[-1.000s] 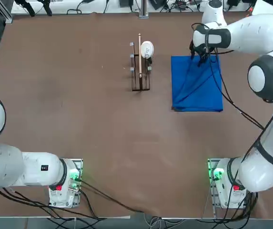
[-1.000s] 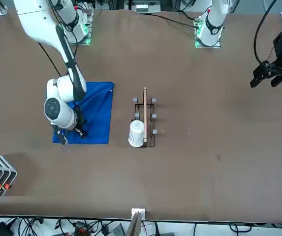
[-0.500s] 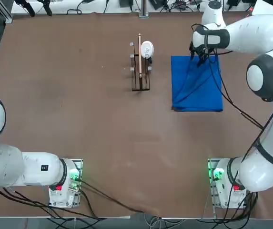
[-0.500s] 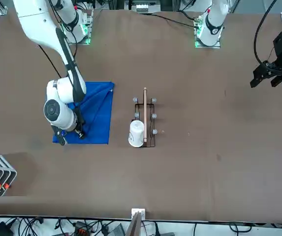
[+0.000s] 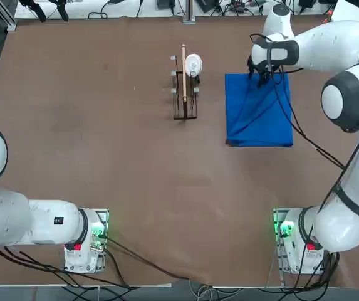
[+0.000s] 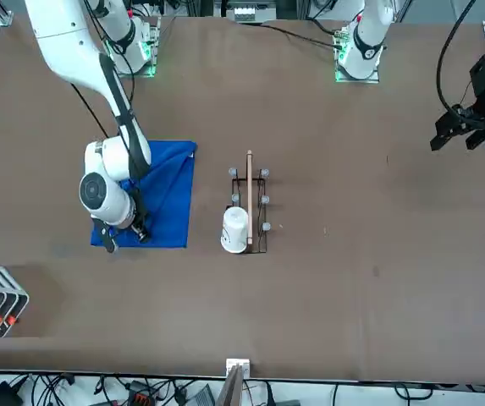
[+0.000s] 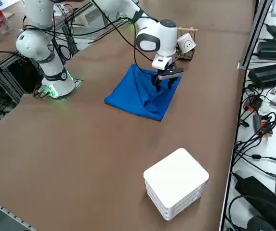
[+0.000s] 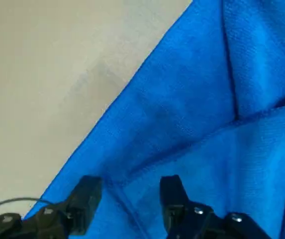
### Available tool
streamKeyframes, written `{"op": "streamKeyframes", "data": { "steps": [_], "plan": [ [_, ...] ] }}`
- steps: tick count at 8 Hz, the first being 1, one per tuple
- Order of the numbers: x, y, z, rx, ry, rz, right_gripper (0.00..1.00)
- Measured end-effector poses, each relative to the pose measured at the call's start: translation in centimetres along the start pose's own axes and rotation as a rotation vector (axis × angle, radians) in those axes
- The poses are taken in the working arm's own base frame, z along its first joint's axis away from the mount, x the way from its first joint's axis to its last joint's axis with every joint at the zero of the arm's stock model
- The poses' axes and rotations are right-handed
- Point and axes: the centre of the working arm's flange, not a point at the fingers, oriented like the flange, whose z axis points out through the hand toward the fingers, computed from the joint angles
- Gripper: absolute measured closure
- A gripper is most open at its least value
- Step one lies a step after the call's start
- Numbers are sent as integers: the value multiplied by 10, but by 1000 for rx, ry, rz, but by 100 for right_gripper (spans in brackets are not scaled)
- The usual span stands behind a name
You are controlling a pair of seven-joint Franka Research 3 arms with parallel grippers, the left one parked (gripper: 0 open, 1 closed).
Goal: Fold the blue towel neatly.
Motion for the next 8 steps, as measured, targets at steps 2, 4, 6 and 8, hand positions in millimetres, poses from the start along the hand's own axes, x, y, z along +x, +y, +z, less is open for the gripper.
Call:
{"op": "streamKeyframes", "data": {
  "steps": [2,4,6,8],
  "plan": [
    [-1,-3,5,-2,-2,12,26],
    [-4,-3,15,-15,-9,13,26],
    [-4,-3,16,-18,-10,13,28],
    [-4,-3,16,-17,-10,13,35]
  ]
}}
